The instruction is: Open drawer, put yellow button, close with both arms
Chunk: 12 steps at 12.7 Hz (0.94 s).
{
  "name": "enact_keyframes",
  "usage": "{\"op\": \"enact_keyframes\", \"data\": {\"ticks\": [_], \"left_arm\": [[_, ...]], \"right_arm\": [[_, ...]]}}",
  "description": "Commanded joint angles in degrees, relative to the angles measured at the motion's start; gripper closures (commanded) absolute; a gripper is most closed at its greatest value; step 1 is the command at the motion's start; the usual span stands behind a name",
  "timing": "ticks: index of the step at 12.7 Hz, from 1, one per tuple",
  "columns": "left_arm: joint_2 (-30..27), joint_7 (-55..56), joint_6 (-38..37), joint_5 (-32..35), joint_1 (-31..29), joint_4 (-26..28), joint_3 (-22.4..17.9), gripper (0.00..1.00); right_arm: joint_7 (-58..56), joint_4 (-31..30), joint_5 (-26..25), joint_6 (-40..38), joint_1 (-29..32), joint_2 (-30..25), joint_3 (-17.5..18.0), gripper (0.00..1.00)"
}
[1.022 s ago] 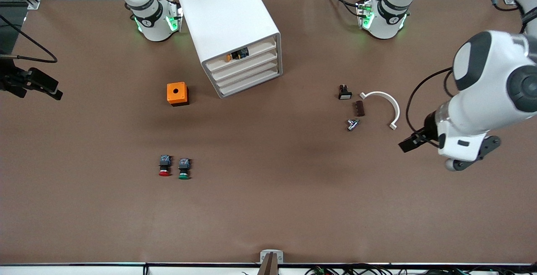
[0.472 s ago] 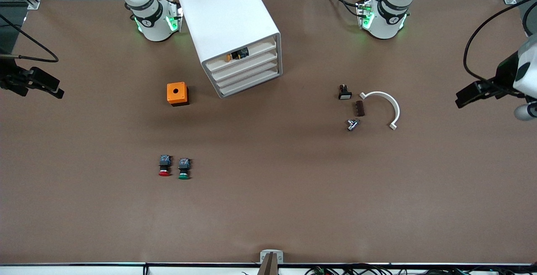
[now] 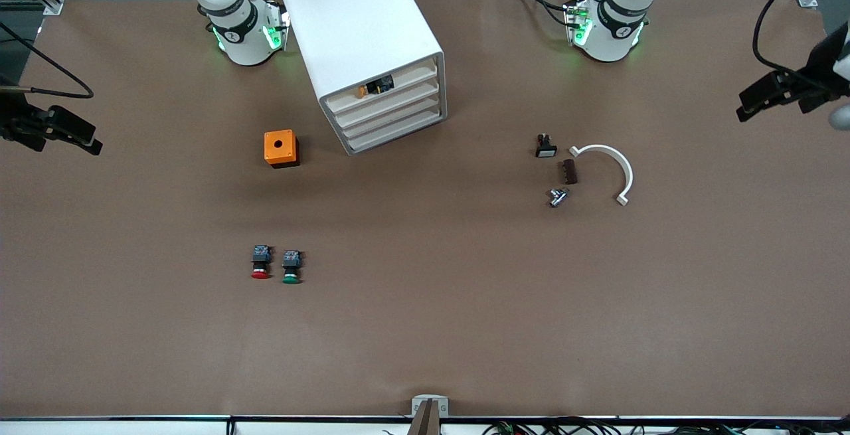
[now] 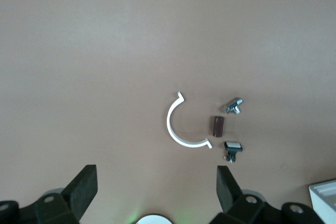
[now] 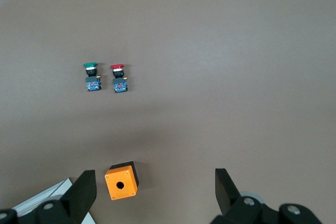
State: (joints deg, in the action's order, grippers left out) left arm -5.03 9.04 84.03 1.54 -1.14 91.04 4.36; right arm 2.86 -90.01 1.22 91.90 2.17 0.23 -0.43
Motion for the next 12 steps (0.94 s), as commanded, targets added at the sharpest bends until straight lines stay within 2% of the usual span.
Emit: {"op": "enact_keyframes", "data": {"ticks": [1,3,5,12], "left_arm": [[-6.6,-1.0,1.0,-0.3,1.2,7.3,0.0,0.00],[-7.3,-0.9,1.4,-0.4,1.6,7.8,0.0,0.00],[-3.7,-1.0,1.0,-0.8,1.7,3.6,0.0,0.00],[-2.6,-1.0,-1.0,-0.8,1.7,2.6,0.1,0.00]], "right_arm": [[0.1,-1.0,-0.8,0.4,0.3,-1.3,0.5,0.00],[0.1,-1.1,-0.8,0.3,0.3,-1.2,0.5,0.00],[0.1,-1.2,-0.8,0.4,0.4,-1.1,0.5,0.00],[0.0,-1.2,-0.7,0.3,0.4,-1.1,0.5,0.00]]}}
